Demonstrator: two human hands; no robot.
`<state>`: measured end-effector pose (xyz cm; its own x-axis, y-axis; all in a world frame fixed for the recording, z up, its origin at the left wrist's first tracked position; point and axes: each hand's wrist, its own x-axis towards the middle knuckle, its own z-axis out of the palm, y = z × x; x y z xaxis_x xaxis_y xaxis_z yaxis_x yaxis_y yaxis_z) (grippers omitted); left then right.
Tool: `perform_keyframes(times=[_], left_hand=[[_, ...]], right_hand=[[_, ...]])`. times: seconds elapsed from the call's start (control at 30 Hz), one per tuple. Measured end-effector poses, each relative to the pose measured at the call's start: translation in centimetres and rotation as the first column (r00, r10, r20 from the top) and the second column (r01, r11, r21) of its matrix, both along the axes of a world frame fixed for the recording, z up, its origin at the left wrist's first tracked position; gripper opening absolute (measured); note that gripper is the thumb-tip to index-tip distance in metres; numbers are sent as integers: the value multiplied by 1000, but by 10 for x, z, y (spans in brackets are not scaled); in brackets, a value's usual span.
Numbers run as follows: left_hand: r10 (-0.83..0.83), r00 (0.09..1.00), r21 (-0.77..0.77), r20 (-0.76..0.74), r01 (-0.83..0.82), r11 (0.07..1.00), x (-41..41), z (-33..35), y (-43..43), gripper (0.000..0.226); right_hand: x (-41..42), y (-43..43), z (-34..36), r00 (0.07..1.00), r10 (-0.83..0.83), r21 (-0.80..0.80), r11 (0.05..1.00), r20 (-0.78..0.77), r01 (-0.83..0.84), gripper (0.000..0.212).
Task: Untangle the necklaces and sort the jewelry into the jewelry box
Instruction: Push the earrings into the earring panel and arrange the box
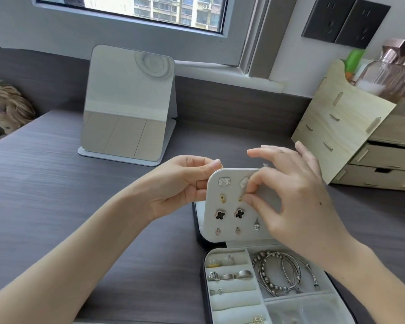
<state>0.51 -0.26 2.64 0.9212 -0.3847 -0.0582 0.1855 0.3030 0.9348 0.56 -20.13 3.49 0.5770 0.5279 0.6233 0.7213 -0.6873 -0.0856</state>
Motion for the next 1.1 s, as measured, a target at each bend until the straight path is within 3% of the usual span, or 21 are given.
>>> perform_keyframes(times=[0.17,0.4,0.6,1.1], left_hand=[[-62,996,3,58,62,998,-5,3,-1,24],[-70,993,148,91,56,987,-8,-6,-14,13],[-189,978,166,91,173,971,-13,-14,-30,8],[-269,953,154,138,248,957,-15,-20,-33,10]], right_hand=[[-6,-12,0,1000,0,102,995,12,-1,41],[-23,-20,-18,987,5,173,984,162,-34,29],[-39,-25,-32,935,-13,189,980,354,-58,25],[-41,-26,-36,899,-33,188,981,436,-55,29]])
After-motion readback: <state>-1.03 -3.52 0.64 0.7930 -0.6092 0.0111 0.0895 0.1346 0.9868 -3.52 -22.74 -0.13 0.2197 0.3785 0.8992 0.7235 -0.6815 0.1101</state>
